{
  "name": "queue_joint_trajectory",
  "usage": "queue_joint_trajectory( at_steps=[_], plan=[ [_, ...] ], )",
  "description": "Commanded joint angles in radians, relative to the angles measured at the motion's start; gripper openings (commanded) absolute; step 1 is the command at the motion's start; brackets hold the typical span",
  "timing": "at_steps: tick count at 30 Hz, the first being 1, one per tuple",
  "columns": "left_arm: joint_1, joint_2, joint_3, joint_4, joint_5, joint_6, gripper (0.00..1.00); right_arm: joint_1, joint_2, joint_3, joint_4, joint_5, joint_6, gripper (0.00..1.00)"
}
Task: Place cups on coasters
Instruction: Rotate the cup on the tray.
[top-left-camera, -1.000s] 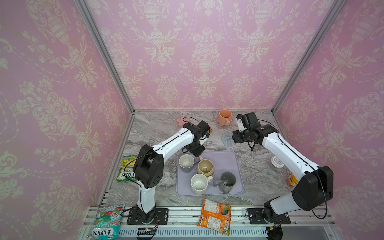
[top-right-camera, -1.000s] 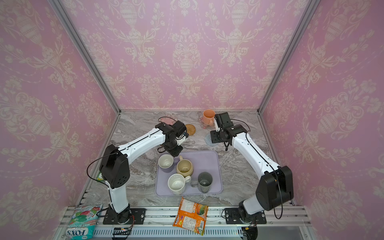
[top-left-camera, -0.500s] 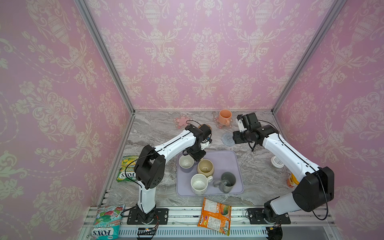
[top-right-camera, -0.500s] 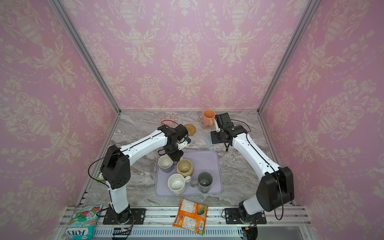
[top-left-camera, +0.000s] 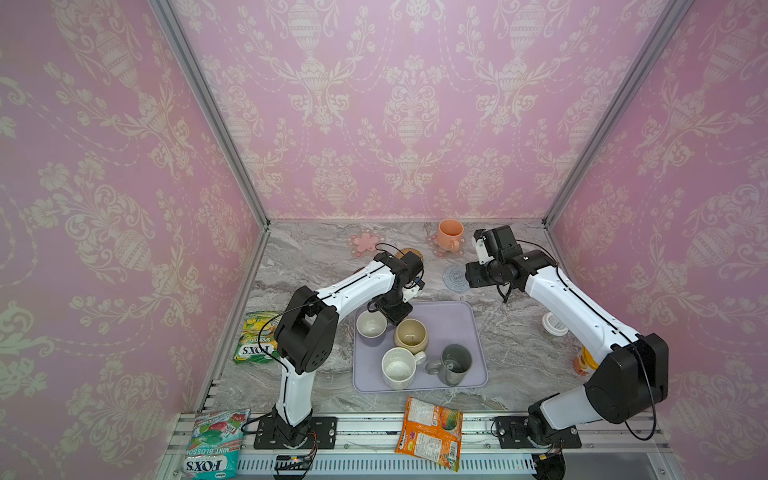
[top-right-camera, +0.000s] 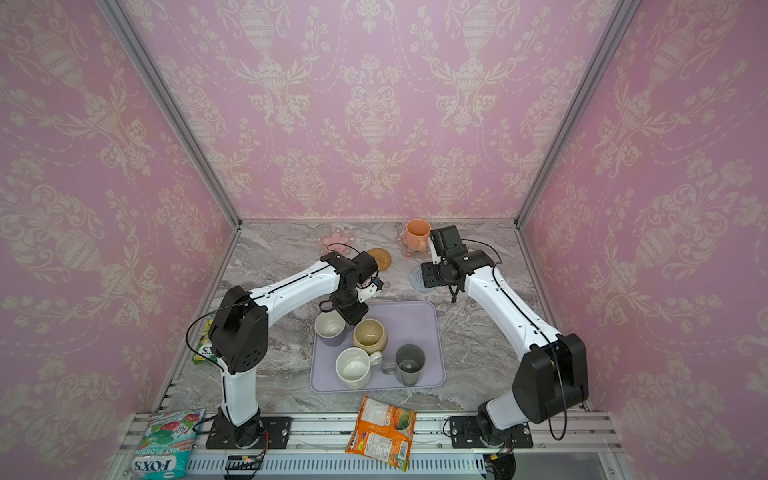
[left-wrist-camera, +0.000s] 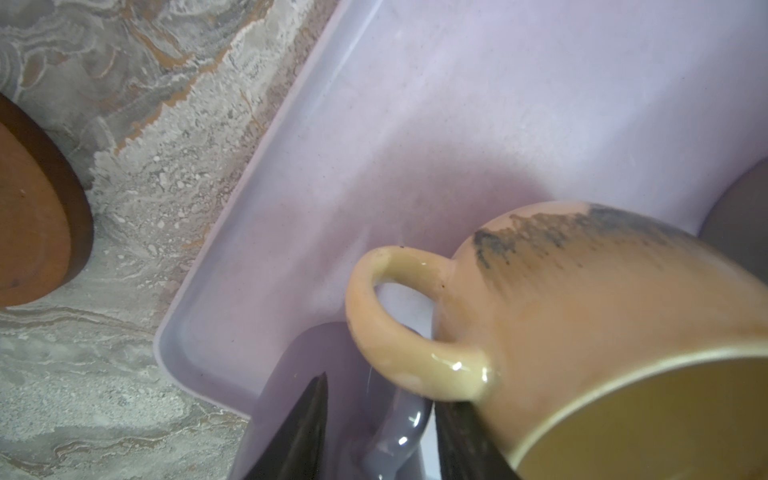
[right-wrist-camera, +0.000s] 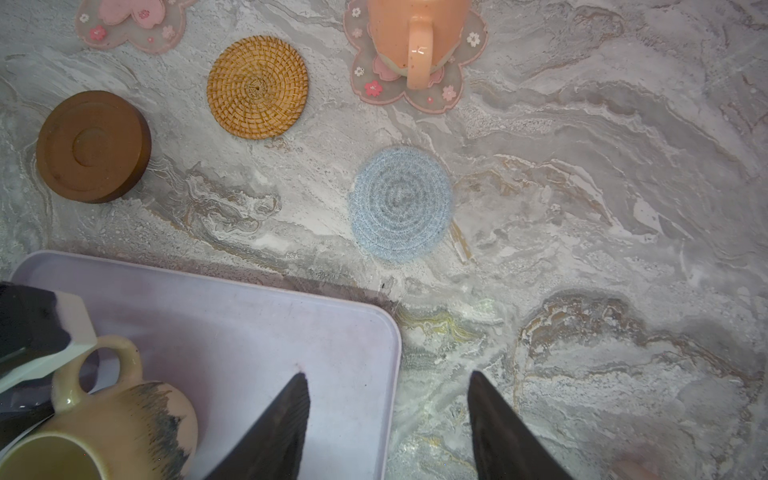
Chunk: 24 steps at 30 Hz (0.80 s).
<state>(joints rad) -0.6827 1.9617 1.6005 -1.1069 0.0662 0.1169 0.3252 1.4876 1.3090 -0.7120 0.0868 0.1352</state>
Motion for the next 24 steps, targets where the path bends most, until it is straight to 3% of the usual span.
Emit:
queue_joint_trajectory(
  at_steps=[1, 16, 24],
  plan=[
    [0.031, 0.017, 0.005, -0.016, 0.008, -0.031, 0.44, 0.002, -0.008, -0.002, -0.014, 0.014, 0.017, 0.63],
    [0.174, 0.041, 0.022, 0.034, 0.061, -0.217, 0.45, 0.002, -0.008, -0.016, -0.012, 0.016, 0.019, 0.63],
    [0.279, 0.001, -0.056, 0.097, 0.142, -0.345, 0.46, 0.001, -0.016, -0.03, -0.01, 0.025, 0.014, 0.63]
  ],
)
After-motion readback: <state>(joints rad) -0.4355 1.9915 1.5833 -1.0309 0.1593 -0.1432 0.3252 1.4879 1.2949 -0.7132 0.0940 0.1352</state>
